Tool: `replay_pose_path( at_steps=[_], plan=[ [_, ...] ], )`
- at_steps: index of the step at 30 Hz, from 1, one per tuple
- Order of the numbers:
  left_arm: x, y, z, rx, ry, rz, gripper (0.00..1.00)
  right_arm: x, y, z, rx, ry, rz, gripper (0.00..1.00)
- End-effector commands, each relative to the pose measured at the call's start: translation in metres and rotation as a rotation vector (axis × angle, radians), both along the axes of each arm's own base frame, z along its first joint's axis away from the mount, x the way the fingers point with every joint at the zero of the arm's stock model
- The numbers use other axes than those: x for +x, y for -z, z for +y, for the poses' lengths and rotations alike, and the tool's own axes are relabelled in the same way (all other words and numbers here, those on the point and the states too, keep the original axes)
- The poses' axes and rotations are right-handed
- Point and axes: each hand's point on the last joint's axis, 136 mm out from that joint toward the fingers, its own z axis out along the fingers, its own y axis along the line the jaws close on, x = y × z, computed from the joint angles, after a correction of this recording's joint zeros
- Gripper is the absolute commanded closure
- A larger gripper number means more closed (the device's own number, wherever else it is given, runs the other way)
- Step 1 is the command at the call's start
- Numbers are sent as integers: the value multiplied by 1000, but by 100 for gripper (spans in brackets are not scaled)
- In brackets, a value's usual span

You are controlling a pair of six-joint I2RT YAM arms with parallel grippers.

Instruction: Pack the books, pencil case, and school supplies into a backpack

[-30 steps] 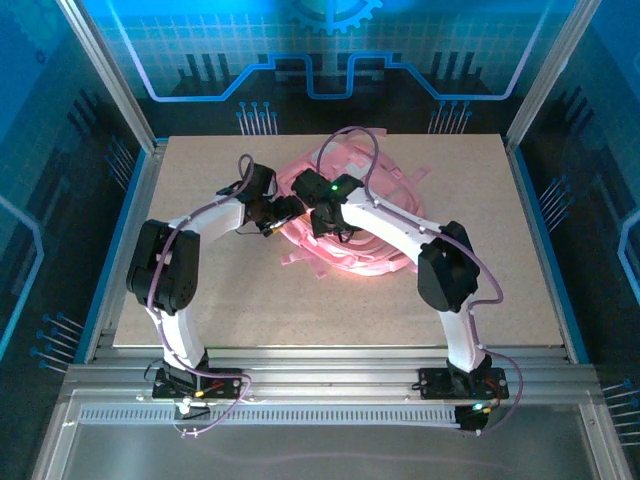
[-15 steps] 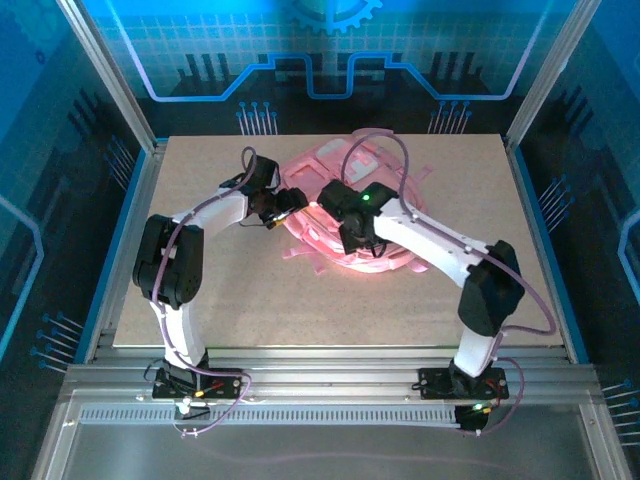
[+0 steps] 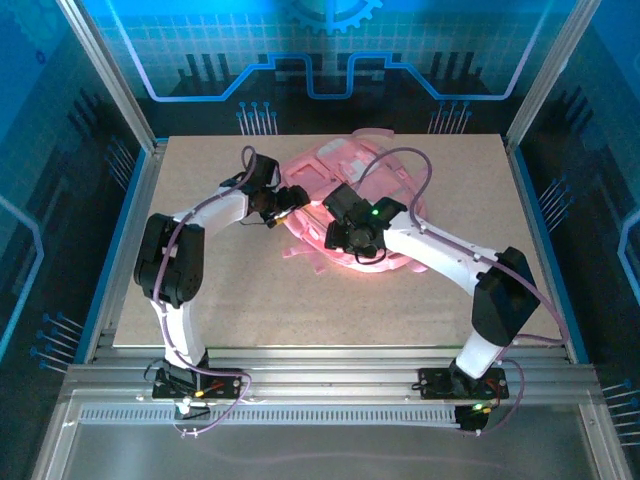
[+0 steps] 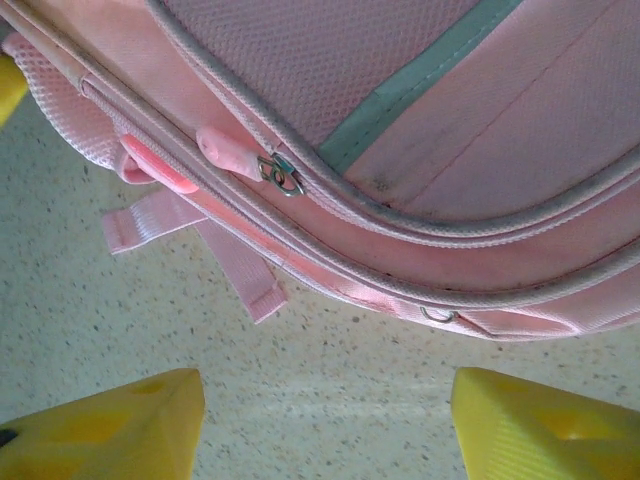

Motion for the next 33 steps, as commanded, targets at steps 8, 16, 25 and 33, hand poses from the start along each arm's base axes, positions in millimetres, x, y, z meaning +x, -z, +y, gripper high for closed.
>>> replay_pose_path(
  at_steps=[8,16,25,33],
  plan=[
    [22,0,-19,-140,-57,-71,100,33,17,12,107,94,-27,39],
    [-38,-12,-22,-192,-89,-82,100,57,46,-10,34,179,-30,39],
    [-74,-35,-47,-204,-26,-126,100,66,35,-13,-26,222,-59,38],
    [-85,-17,-53,-195,-21,-76,100,59,11,-5,89,238,-88,33]
  ],
)
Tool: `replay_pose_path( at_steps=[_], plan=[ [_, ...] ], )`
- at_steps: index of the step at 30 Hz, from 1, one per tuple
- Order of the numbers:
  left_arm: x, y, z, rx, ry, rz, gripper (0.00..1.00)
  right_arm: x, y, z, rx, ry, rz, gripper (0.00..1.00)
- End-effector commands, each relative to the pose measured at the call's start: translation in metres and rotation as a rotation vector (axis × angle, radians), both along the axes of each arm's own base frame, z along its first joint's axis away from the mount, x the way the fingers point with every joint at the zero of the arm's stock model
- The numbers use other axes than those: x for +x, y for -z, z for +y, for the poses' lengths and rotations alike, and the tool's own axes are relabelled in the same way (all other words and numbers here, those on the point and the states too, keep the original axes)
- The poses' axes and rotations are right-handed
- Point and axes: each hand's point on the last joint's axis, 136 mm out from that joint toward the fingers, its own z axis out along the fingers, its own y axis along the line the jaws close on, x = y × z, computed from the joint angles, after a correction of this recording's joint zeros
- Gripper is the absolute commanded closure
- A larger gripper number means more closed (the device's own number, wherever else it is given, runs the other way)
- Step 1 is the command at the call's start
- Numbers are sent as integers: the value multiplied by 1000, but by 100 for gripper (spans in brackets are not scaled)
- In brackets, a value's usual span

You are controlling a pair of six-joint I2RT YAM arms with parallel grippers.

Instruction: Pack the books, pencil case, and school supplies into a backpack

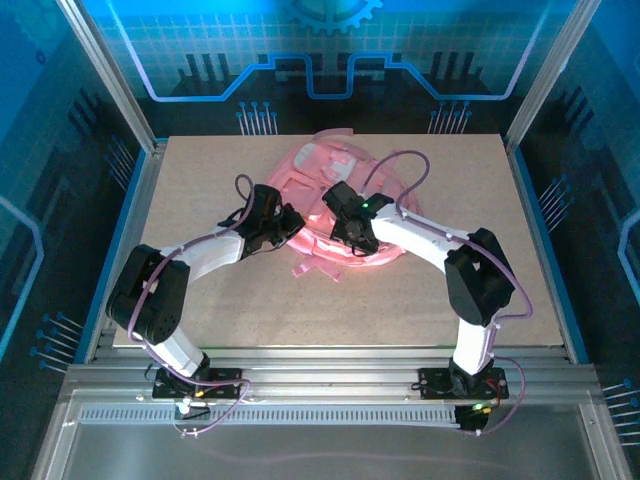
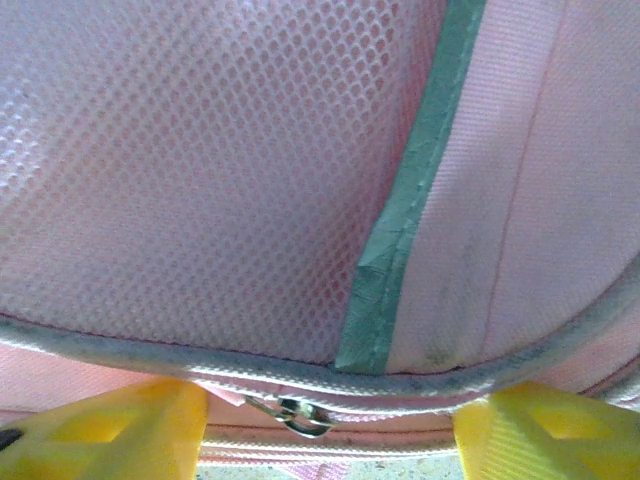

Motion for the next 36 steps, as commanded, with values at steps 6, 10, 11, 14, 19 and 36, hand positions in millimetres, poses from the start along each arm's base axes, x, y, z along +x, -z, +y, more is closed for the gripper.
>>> replay_pose_path(
  at_steps=[6,10,11,14,19,36],
  plan=[
    [-29,5,-31,-61,124,59,100,19,-22,16,143,57,-112,28],
    [-29,-1,-31,-44,132,50,100,25,-9,13,60,67,-69,27],
    [-29,-2,-30,-38,133,48,100,24,-5,12,38,69,-53,27],
    [-27,-9,-26,-20,123,29,100,22,3,4,-9,81,-37,30],
    [-22,-14,-17,17,97,10,100,12,-1,-14,-50,67,-38,42],
    [-3,-27,3,39,53,-21,100,-3,-49,-31,94,-30,-118,40]
  ],
)
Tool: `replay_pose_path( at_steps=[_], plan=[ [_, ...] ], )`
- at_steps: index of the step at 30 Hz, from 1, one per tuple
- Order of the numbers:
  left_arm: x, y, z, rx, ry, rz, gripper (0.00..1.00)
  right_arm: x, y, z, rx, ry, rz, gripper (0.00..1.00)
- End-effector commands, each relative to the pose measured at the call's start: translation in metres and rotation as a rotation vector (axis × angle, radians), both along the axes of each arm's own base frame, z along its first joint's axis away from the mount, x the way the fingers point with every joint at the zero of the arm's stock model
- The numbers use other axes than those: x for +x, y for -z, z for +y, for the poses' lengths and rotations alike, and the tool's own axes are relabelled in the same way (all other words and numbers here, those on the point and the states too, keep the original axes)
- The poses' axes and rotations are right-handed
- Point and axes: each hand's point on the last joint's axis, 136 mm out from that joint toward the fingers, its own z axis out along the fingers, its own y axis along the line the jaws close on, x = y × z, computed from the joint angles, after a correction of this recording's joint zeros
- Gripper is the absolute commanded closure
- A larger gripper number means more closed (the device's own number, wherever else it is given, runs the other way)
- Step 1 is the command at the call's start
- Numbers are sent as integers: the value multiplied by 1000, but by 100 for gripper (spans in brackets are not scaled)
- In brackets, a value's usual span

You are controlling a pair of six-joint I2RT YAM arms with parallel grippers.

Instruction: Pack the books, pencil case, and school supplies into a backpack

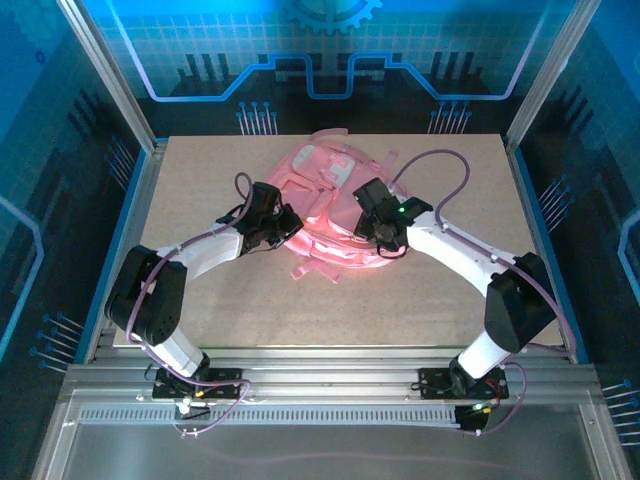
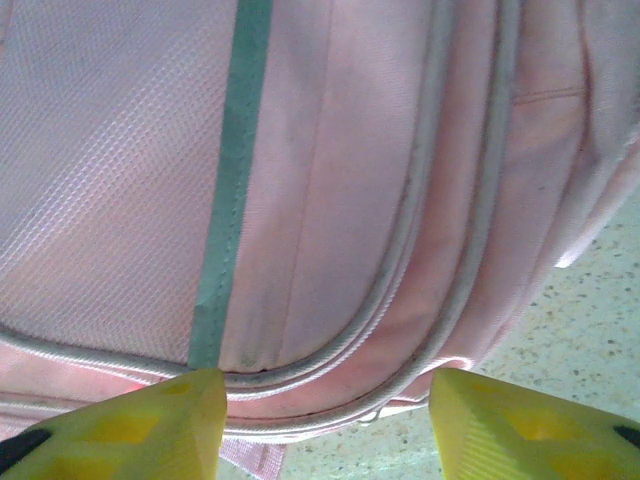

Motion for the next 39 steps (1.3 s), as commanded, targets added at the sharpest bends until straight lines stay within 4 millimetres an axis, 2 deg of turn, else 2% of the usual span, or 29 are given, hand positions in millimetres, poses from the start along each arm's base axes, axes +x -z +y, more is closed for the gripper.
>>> replay_pose_path(
  at_steps=[1,4,7,14,17,22,27,30,33,39],
  plan=[
    [0,-26,-4,-6,41,-58,100,9,-12,25,81,-43,-26,37],
    [0,-27,-4,-9,39,-59,100,11,-9,41,100,-38,-18,31],
    [1,-26,-4,-15,40,-59,100,16,-5,50,-17,-67,-36,29],
    [1,-30,-2,-7,39,-66,100,23,11,43,-344,-102,33,25],
    [2,-30,3,-7,21,-70,100,16,14,33,-439,-111,37,24],
    [8,-32,14,-5,-1,-76,100,-2,15,-4,-548,-88,68,23],
    [15,-37,23,6,-13,-88,100,-20,7,-39,-560,-72,68,23],
    [17,-39,24,11,-14,-96,100,-27,-1,-48,-515,-74,60,23],
    [19,-40,23,9,-16,-97,100,-27,-7,-33,-378,-124,30,23],
    [19,-44,23,-3,-19,-102,100,-22,-12,20,-76,-185,1,26]
  ],
)
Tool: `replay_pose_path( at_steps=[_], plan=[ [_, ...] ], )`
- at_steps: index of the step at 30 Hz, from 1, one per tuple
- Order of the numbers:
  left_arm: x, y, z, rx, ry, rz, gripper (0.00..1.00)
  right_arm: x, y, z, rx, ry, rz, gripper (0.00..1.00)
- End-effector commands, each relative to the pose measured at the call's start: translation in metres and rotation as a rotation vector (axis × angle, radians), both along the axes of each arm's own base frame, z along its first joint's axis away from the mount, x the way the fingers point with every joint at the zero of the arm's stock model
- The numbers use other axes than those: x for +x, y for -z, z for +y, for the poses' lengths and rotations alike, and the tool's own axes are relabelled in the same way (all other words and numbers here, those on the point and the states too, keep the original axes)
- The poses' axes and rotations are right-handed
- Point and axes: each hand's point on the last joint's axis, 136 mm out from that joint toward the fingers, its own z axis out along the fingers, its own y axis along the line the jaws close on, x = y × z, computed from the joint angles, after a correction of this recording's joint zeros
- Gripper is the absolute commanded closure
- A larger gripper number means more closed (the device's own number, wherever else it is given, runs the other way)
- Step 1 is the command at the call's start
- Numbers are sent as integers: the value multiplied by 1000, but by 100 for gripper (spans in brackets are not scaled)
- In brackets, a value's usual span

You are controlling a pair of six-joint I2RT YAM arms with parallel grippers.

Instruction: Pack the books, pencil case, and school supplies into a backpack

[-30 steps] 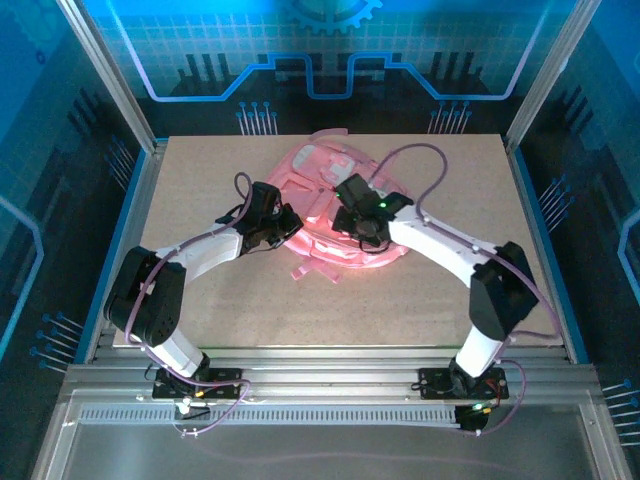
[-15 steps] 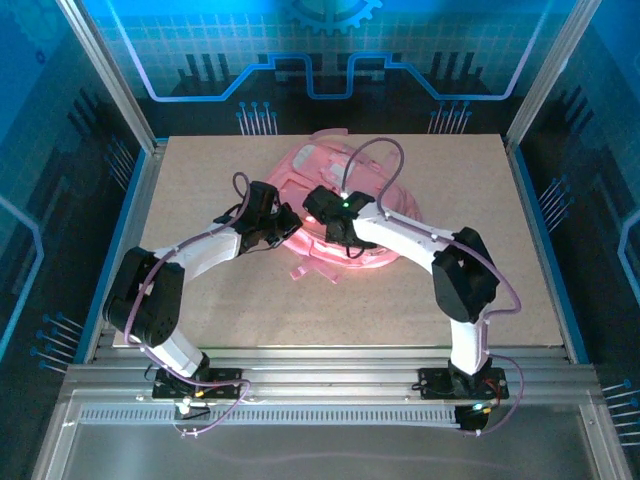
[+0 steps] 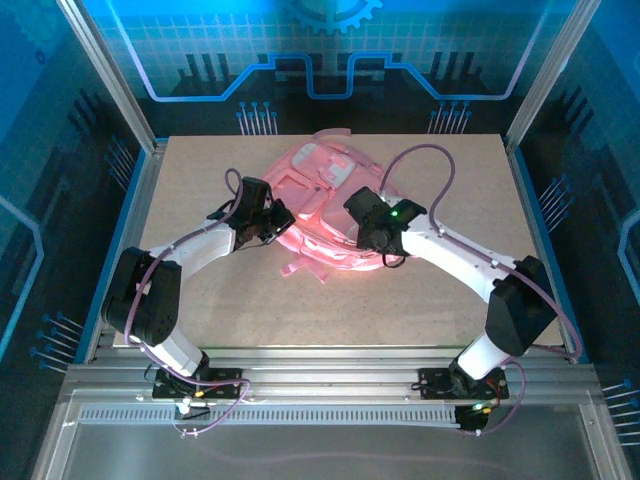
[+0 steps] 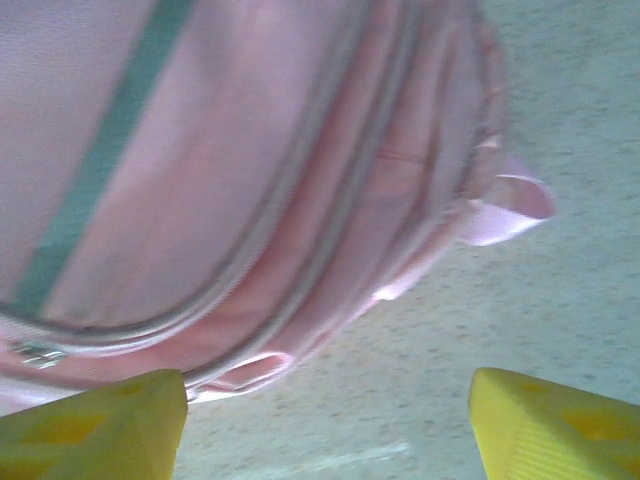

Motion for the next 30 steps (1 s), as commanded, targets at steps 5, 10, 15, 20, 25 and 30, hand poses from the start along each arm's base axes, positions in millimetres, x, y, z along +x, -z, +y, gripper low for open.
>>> replay_pose_path(
  at_steps=[5,10,15,20,25,30],
  plan=[
    [8,-37,2,-1,4,-104,100,13,-4,60,185,-47,-37,25],
    [6,-38,1,-13,6,-102,100,36,7,73,39,-75,-37,22],
    [6,-41,4,-2,-5,-113,100,47,29,71,-113,-78,1,22],
    [11,-41,10,18,-20,-122,100,35,41,42,-259,-70,57,22],
    [22,-31,25,50,-49,-112,100,14,39,-2,-285,-45,66,22],
    [31,-27,38,76,-70,-105,100,-1,37,-35,-307,-66,95,22]
  ],
)
